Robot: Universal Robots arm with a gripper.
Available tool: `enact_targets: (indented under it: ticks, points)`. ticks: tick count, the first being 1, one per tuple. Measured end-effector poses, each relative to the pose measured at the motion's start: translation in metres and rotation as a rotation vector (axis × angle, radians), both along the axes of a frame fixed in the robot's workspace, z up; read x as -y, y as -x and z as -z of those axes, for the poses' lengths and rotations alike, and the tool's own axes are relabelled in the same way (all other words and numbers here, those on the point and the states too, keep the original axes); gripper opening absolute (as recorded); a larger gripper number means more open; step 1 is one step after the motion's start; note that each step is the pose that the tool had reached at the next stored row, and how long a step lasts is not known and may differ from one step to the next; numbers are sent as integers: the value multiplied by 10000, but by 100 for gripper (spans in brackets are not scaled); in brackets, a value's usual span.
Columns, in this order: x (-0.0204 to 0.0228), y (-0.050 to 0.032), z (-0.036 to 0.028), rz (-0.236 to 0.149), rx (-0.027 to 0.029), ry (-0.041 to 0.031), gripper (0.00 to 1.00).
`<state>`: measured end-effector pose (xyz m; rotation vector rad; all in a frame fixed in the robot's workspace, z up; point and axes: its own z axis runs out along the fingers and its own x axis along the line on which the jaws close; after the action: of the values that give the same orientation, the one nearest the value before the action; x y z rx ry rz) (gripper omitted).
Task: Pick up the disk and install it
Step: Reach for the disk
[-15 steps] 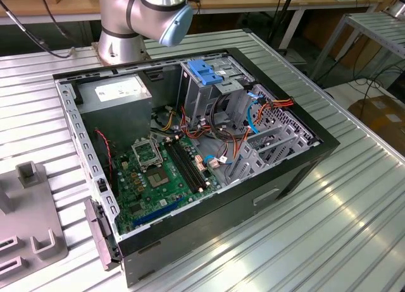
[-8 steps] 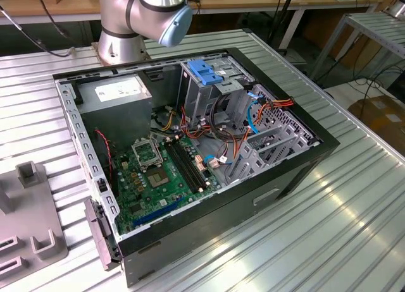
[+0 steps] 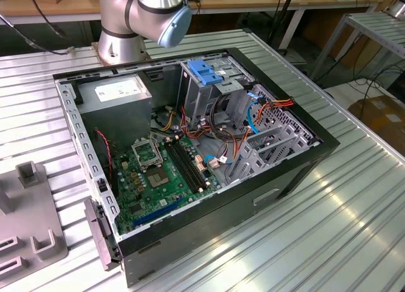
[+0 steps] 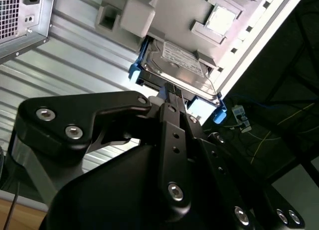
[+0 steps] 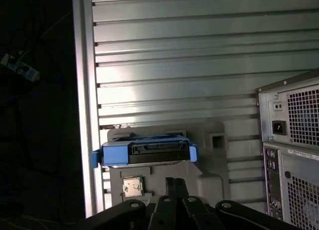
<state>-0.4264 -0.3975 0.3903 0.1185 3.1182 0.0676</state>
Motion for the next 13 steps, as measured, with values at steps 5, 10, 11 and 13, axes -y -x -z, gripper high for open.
enact_targets:
  ticks: [5,10,11,13]
  points:
    - [-31,70,0,2,-312,-15,10]
    - [-45,236,7,2,-315,-16,10]
    - [-51,280,9,2,-316,-16,10]
    - [-57,339,12,3,-321,-16,10]
